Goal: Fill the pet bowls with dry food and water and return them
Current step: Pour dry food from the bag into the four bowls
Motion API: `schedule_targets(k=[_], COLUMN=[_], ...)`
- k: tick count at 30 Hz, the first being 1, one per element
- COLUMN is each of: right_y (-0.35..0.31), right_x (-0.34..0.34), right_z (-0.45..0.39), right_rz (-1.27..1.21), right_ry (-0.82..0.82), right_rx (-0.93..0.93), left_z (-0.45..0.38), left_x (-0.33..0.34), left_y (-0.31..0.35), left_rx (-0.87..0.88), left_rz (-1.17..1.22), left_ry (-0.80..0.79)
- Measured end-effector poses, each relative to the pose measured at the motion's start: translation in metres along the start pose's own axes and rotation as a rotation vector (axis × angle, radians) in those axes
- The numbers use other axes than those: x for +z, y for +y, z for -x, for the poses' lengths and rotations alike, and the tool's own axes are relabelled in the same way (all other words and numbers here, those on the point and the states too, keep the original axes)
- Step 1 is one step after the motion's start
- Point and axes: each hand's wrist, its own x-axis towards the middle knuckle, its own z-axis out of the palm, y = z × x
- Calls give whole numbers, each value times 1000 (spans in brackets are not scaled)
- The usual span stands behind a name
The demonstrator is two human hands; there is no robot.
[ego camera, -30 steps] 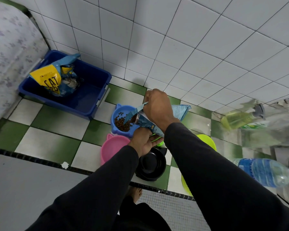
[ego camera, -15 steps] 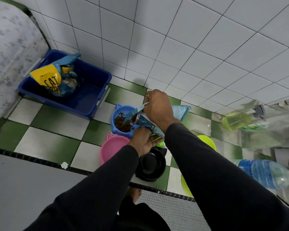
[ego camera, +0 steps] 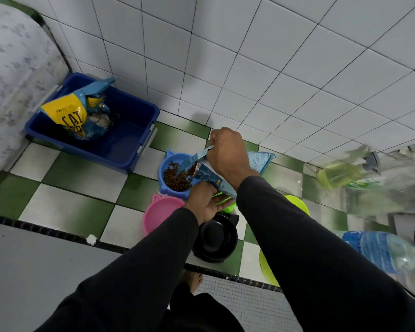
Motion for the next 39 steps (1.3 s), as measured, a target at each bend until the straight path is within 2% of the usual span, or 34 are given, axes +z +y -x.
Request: schedule_targets(k=[30,34,39], right_y=[8,18,38], right_x=[6,6,2], right_z=[3,6,13], right_rz=[-5,-45,-213], right_ry=[7,41,97], right_rx=[41,72,159], left_z=[1,-2,0], left_x=[-2,0,6], left_y=[-1,-7,-14], left_rx=[-18,23,79], left_rz=[-34,-72,-128], left_ry=[23,35,73])
